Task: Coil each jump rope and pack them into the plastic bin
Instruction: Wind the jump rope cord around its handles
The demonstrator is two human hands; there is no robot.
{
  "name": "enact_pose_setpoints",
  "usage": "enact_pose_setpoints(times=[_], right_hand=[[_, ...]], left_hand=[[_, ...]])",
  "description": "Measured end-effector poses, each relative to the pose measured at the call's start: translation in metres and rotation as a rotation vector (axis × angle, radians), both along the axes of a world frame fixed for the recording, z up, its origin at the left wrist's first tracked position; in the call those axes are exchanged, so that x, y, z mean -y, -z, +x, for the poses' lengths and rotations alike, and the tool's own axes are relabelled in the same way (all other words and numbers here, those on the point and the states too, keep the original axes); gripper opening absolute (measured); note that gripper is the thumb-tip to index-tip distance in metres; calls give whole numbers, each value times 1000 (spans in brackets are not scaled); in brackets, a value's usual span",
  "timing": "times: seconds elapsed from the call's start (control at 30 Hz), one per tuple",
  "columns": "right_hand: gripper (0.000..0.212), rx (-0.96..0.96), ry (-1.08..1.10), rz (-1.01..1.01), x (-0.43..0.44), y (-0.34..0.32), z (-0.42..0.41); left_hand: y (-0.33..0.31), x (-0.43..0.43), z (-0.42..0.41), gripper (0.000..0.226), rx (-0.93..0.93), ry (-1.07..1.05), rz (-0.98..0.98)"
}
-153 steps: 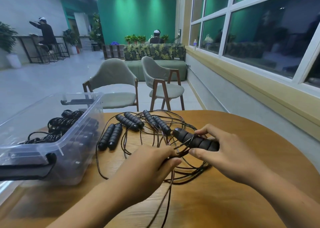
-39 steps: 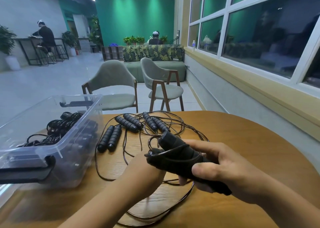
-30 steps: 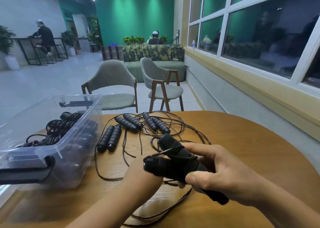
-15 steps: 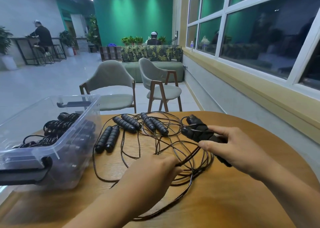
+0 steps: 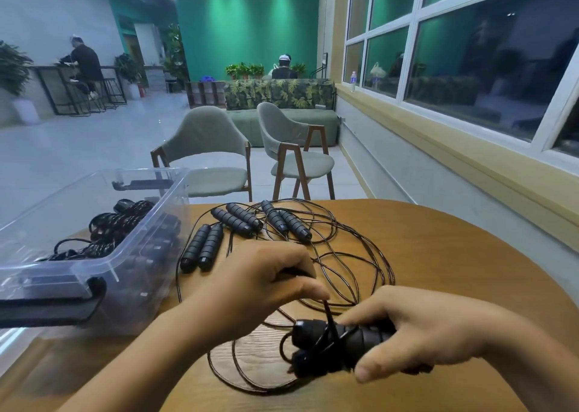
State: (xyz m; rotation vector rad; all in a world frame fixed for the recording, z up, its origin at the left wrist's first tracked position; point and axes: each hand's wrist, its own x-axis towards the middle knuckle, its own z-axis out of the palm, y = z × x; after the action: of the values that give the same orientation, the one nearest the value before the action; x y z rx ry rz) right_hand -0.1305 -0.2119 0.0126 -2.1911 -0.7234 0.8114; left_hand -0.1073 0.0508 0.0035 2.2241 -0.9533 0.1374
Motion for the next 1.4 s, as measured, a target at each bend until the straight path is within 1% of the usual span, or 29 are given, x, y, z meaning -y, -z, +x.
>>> enact_pose_setpoints(times=[0.07, 0.1, 0.2, 0.23, 0.3, 0.37, 0.43, 0.5, 0.63, 0.7, 0.77, 0.87, 0.97, 1.0, 1.1, 1.23, 1.33, 1.4], right_hand=[[21, -64, -66, 94, -1, -6, -3], [23, -91, -86, 144, -1, -9, -5], [24, -106, -70, 290, 0, -10, -7], [25, -95, -52, 330, 2, -9, -7], [35, -79, 10, 381, 6, -6, -6], [44, -70, 80, 421, 10, -3, -5], [50, -78, 149, 476, 12, 3, -5], [54, -84, 217, 516, 13, 8, -3], [44, -97, 302, 589, 10, 10, -4], [46, -88, 342, 614, 9, 12, -4], [48, -64, 392, 631, 6, 13, -3], [50, -54, 435, 656, 2, 14, -2], [65, -20, 511, 705, 0, 14, 1], [67, -7, 550, 723, 0, 13, 3], [61, 26, 634, 729, 2, 13, 7], [52, 118, 705, 643, 3, 17, 12], [50, 251, 742, 507, 1, 18, 11], [43, 346, 730, 412, 0, 21, 11]], left_hand=[[2, -1, 3, 12, -105, 37, -83], [3, 0, 4, 13, -146, 47, -113], [11, 4, 5, 24, -216, 25, -154], [14, 6, 4, 27, -249, 9, -157], [18, 9, 2, 26, -326, -37, -136], [17, 14, -4, 34, -380, -99, -93], [23, 17, -9, 42, -388, -133, -47], [30, 24, -11, 40, -394, -163, -25], [41, 32, -9, 42, -439, -184, -178], [43, 34, -9, 48, -406, -173, -174], [41, 35, -10, 53, -353, -151, -130], [37, 37, -11, 47, -304, -170, -107], [38, 38, -12, 29, -219, -174, -45], [40, 37, -11, 27, -199, -173, -15], [47, 38, -11, 28, -174, -179, 35], [46, 39, -12, 23, -153, -197, 79], [40, 36, -8, 22, -93, -225, 167], [35, 34, -8, 22, -48, -238, 239]])
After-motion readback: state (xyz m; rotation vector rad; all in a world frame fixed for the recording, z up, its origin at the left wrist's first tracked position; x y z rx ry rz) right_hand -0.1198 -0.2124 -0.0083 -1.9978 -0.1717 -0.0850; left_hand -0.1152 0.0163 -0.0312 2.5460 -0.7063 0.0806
